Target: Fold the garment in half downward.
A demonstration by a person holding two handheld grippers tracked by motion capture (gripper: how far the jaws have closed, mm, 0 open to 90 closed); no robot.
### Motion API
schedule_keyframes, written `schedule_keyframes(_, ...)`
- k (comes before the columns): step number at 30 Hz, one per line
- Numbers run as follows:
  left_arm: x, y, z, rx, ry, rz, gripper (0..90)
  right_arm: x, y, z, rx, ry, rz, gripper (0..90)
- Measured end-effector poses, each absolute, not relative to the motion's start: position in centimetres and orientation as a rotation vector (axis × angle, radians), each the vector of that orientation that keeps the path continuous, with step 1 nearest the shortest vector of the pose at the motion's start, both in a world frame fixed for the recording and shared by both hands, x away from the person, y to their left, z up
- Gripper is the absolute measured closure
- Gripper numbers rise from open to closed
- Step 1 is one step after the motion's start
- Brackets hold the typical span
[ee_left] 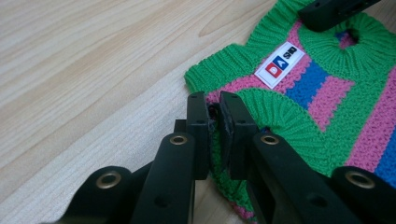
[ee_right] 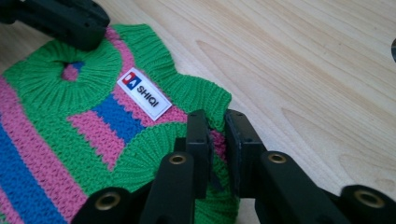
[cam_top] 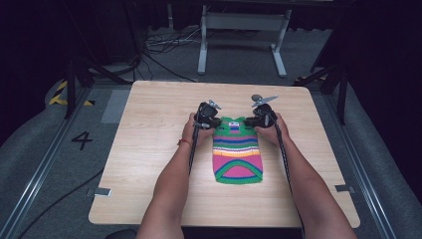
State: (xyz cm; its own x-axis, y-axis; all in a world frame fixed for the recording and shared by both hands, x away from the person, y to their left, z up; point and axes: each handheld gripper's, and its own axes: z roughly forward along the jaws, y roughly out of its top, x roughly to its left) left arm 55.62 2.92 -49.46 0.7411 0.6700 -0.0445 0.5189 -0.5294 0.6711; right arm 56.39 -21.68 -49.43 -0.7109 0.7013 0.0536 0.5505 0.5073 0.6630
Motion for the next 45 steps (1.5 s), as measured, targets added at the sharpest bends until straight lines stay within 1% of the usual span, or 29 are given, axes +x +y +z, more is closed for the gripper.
schedule_keyframes(7,55.3,2.9,-48.3,2.237,0.867,0.327,85.1,55.6,-22.3,-48.6,1.057,2.513,1.017,83.1)
schedule_keyframes(13,54.3,2.9,-47.1,2.226,0.820,0.354,85.1,54.1,-23.0,-47.0,0.993,2.482,1.118,83.0)
schedule_keyframes(20,52.4,3.3,-45.4,2.226,0.722,0.392,85.1,52.0,-23.4,-45.2,0.882,2.472,1.190,82.6)
schedule_keyframes(26,50.6,3.8,-44.6,2.211,0.662,0.395,85.1,50.6,-23.8,-44.4,0.816,2.482,1.216,82.2)
schedule_keyframes(30,49.3,4.3,-44.2,2.218,0.594,0.389,85.1,49.5,-24.1,-44.0,0.776,2.487,1.259,82.2)
schedule_keyframes(45,45.5,5.5,-43.5,2.250,0.450,0.358,85.0,45.7,-25.2,-43.9,0.652,2.552,1.279,81.3)
